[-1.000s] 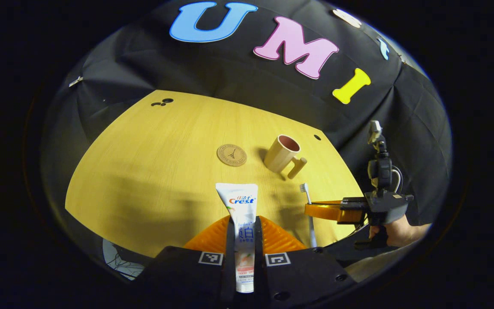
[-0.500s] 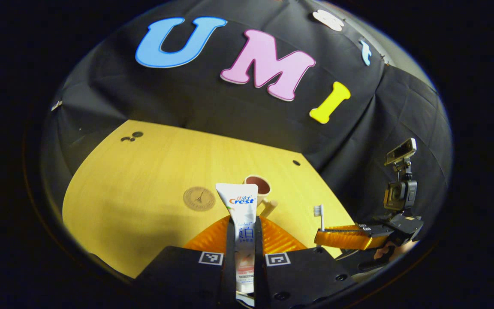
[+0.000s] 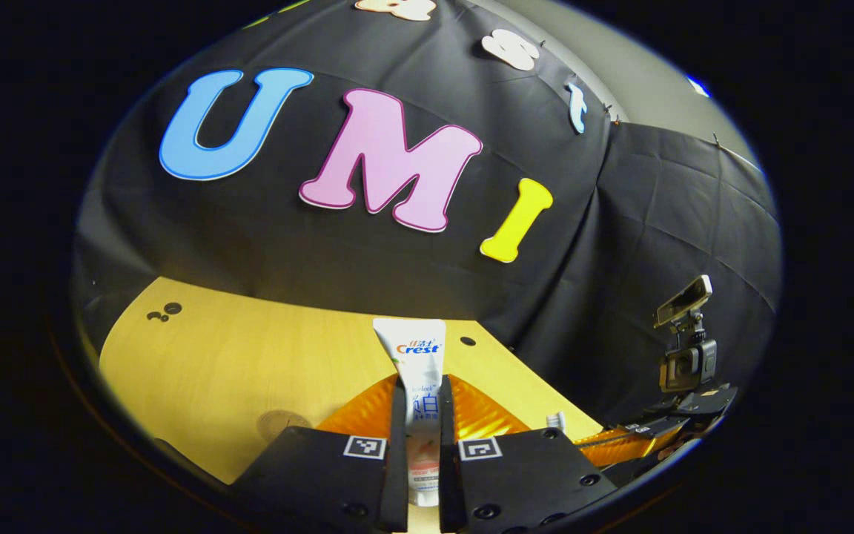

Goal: Put the toothbrush and toothpaste on the desktop into the cup, then pick up the cup and place it on the coaster on the desktop.

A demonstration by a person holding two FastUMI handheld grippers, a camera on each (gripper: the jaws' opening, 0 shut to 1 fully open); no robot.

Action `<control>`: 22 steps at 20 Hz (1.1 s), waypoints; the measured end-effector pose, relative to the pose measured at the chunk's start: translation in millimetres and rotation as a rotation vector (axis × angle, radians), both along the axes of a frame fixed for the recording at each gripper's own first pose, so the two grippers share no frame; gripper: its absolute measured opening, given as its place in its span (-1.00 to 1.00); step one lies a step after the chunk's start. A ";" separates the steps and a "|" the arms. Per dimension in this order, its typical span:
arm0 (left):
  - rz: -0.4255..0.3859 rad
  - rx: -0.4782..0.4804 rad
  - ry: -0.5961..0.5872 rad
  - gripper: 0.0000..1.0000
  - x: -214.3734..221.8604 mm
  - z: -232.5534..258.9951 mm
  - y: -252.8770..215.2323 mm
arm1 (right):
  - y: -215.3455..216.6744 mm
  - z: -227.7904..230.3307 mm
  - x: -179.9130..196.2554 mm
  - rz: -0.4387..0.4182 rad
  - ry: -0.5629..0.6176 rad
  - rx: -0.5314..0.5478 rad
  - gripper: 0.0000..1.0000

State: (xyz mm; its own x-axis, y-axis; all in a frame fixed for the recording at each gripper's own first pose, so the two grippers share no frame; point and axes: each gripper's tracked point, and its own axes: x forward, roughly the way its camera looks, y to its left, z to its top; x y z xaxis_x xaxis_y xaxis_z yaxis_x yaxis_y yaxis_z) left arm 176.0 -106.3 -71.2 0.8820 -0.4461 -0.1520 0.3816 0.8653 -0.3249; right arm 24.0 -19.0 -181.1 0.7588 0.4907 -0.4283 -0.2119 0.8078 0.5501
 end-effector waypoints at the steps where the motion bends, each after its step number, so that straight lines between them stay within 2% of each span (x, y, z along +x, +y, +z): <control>1: 0.000 -0.012 -0.009 -0.57 6.8 1.8 -4.5 | -5.4 -1.4 -0.5 -0.006 0.003 0.002 -0.90; 6: 0.063 -0.103 -0.082 -0.58 47.6 13.3 -6.9 | -35.3 -6.2 -5.4 -0.029 0.026 0.006 -0.90; 12: 0.198 -0.077 -0.107 -0.58 108.6 -6.5 5.0 | -67.8 -19.5 -1.4 -0.029 0.063 0.001 -0.90; 16: 0.224 -0.045 -0.097 -0.58 128.1 -34.4 -1.2 | -84.2 -23.4 1.1 -0.043 0.081 0.011 -0.90; 22: 0.223 -0.001 -0.027 -0.56 145.0 -80.0 -16.7 | -103.5 -29.1 -3.0 -0.059 0.105 -0.002 -0.90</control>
State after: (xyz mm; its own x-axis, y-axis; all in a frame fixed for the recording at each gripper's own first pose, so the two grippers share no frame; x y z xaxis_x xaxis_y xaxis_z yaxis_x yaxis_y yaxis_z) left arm 321.0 -123.0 -151.2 0.9626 -0.2394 -0.1265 0.1892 0.9289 -0.3183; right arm 20.9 -122.5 -210.2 0.7375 0.4453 -0.5078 -0.1053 0.8185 0.5648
